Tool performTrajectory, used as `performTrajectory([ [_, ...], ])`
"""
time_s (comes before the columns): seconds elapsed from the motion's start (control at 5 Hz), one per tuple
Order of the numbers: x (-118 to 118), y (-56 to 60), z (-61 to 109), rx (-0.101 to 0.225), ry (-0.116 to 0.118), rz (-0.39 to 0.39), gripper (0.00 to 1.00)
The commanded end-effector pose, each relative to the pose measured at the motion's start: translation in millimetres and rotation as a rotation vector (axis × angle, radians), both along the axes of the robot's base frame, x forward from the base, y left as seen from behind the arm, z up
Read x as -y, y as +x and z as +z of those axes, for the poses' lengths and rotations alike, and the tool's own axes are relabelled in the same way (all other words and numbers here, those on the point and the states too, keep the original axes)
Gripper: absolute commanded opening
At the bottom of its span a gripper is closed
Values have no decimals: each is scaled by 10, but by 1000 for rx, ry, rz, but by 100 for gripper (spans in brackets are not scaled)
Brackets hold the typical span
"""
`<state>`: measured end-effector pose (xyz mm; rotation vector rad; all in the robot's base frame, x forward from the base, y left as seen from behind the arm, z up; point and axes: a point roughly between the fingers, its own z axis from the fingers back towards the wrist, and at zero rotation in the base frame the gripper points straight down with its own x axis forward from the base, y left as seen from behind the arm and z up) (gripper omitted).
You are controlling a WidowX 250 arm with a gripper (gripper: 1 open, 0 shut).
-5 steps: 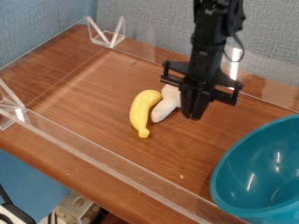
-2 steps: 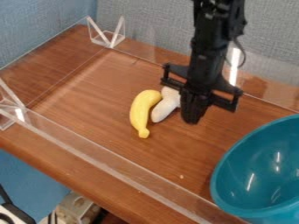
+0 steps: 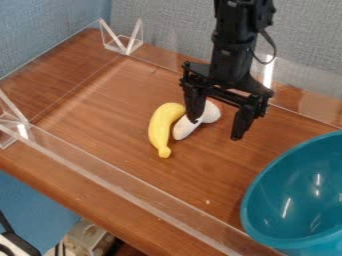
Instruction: Put the mushroom in the blue bowl
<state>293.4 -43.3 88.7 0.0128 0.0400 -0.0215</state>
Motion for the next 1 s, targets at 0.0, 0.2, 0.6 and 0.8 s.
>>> performTrajectory([
  [0.0, -291, 86, 113, 72, -5, 16, 100],
  [0.2, -538, 179, -39, 61, -5, 30, 100],
  [0.6, -566, 237, -371, 24, -11, -15, 100],
  [0.8, -476, 217, -425, 21, -14, -63, 0],
])
